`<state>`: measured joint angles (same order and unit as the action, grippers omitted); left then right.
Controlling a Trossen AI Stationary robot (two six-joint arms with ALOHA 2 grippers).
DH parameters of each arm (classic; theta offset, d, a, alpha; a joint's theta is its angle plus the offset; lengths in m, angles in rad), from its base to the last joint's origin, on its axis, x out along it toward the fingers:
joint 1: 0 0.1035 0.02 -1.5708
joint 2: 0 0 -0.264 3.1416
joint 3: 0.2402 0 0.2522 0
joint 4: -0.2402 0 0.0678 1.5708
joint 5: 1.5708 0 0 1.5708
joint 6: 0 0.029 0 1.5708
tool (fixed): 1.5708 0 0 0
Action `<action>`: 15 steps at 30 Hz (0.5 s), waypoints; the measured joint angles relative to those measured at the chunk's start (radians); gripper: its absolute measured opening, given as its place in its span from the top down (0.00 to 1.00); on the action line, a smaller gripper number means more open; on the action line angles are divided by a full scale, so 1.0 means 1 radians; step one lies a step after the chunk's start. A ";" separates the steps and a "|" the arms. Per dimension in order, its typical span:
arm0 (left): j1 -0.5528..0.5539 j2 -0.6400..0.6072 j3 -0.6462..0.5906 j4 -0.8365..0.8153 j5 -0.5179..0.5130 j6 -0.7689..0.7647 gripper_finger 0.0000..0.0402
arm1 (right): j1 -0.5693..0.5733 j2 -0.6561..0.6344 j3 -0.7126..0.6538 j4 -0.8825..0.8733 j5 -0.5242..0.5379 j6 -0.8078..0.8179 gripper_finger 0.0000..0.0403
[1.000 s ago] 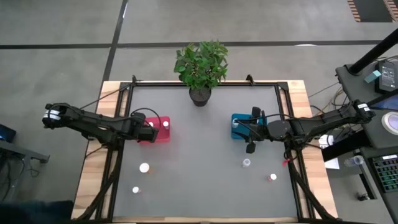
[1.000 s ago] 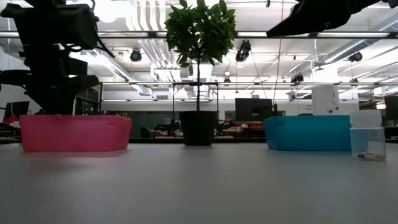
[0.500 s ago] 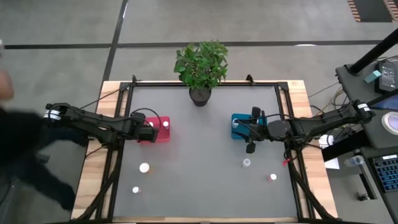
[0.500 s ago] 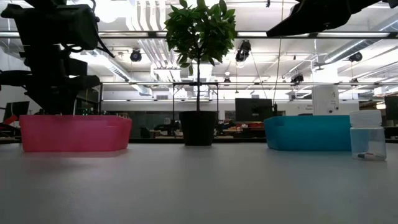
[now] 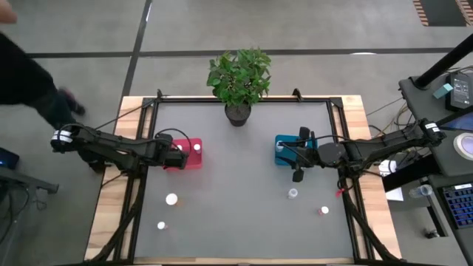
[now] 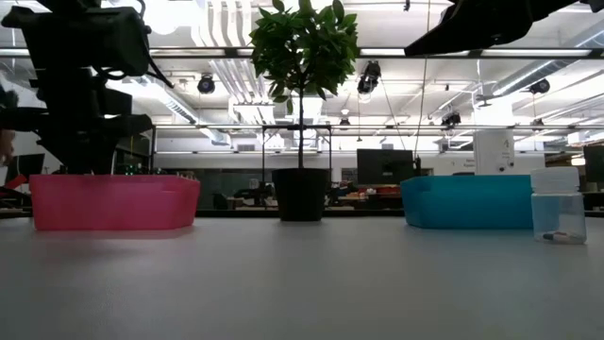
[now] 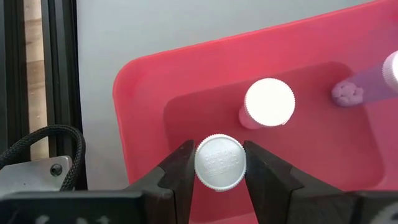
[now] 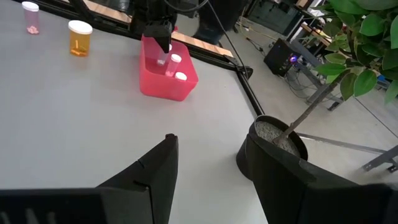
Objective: Pick and place medicine bottles into bin by pill shape (circle, oval)
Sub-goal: Put the blue tablet bottle into the red bin
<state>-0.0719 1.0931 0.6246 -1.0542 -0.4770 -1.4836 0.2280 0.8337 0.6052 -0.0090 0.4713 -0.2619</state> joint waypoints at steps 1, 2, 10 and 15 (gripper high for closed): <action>0.000 0.000 -0.001 0.000 0.000 0.000 0.73 | 0.000 0.000 0.000 0.000 0.000 0.000 0.56; 0.000 0.000 -0.001 0.000 0.000 -0.001 0.73 | 0.000 0.000 0.000 0.000 0.000 0.000 0.56; 0.000 0.000 -0.001 0.000 0.001 -0.002 0.66 | 0.000 0.000 0.000 0.000 0.000 0.000 0.56; 0.000 0.000 -0.002 -0.002 0.001 -0.002 0.61 | 0.000 0.000 0.000 0.000 0.000 0.000 0.56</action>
<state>-0.0719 1.0931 0.6224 -1.0564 -0.4757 -1.4851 0.2279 0.8337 0.6056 -0.0093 0.4713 -0.2616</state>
